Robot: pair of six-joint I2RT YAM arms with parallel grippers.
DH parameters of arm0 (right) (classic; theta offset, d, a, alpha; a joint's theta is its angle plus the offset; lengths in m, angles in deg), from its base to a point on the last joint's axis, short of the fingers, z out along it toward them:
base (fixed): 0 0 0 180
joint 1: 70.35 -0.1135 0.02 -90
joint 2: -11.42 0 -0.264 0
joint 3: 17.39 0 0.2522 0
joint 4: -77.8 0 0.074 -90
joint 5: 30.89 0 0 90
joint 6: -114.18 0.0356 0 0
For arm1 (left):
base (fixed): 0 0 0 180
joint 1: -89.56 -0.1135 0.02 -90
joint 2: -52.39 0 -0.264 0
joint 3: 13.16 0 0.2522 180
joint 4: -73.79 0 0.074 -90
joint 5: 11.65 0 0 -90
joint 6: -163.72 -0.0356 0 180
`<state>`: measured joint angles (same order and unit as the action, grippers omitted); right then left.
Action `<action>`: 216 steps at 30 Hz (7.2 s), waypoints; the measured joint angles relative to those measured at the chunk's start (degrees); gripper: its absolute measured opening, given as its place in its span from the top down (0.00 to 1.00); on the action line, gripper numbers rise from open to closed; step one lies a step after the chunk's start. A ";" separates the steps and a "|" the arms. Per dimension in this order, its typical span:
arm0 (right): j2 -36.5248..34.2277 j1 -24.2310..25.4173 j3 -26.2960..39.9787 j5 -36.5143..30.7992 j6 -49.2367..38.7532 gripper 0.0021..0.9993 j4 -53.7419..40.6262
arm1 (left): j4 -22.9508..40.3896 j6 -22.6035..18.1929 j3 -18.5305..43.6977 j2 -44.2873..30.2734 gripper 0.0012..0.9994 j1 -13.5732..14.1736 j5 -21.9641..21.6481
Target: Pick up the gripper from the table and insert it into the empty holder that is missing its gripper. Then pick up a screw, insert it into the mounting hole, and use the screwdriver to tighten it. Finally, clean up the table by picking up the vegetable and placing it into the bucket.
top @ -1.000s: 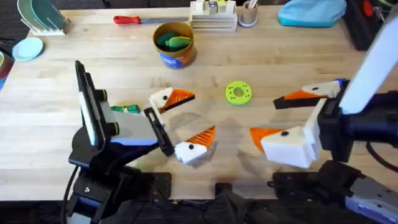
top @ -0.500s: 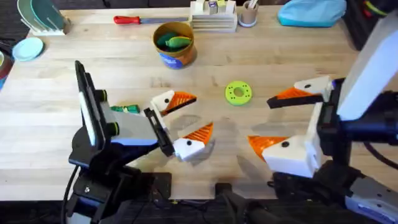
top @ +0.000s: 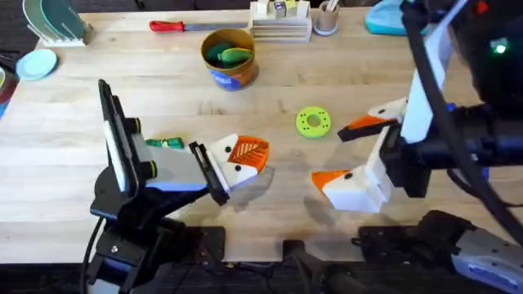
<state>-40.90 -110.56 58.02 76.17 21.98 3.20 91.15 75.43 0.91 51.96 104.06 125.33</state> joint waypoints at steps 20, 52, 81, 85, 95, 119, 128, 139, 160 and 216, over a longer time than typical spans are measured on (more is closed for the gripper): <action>-1.94 31.89 0.00 -18.08 -0.45 0.01 3.08 | 0.01 -0.01 0.00 0.00 0.99 0.00 0.00; -42.93 72.70 -0.44 -19.15 -33.52 0.01 17.29 | 0.01 -0.01 0.00 0.00 0.99 0.00 0.00; -42.51 72.20 2.80 -19.92 -27.09 0.98 15.63 | 0.00 -0.02 0.00 0.00 0.99 -0.02 -0.22; -34.21 70.83 4.84 -17.83 -22.80 0.98 18.91 | 0.01 0.00 0.00 0.00 0.99 0.00 -0.24; -15.02 63.12 5.27 -3.36 -8.16 0.98 30.67 | 0.00 -0.01 0.01 0.00 0.99 0.00 -0.24; -2.22 22.61 -13.46 1.98 9.99 0.98 78.09 | 0.01 0.00 0.00 0.00 0.99 0.00 -0.24; -2.29 14.64 -13.64 2.10 10.19 0.98 80.33 | 0.00 -0.01 0.00 0.00 0.99 0.00 -0.24; -7.30 1.72 -13.70 3.81 10.30 0.98 90.00 | -0.01 0.00 0.00 0.00 0.99 0.00 -0.24; -10.73 -4.42 -14.50 17.63 7.32 0.98 92.17 | -0.01 -0.02 0.00 0.00 0.99 0.00 -0.24; -12.58 -5.31 -14.73 18.38 5.57 0.98 90.46 | -0.01 0.00 0.00 0.00 0.99 -0.02 -0.24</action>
<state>-53.48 -115.87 43.29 94.55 27.56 93.66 91.14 75.43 0.91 51.96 104.04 125.09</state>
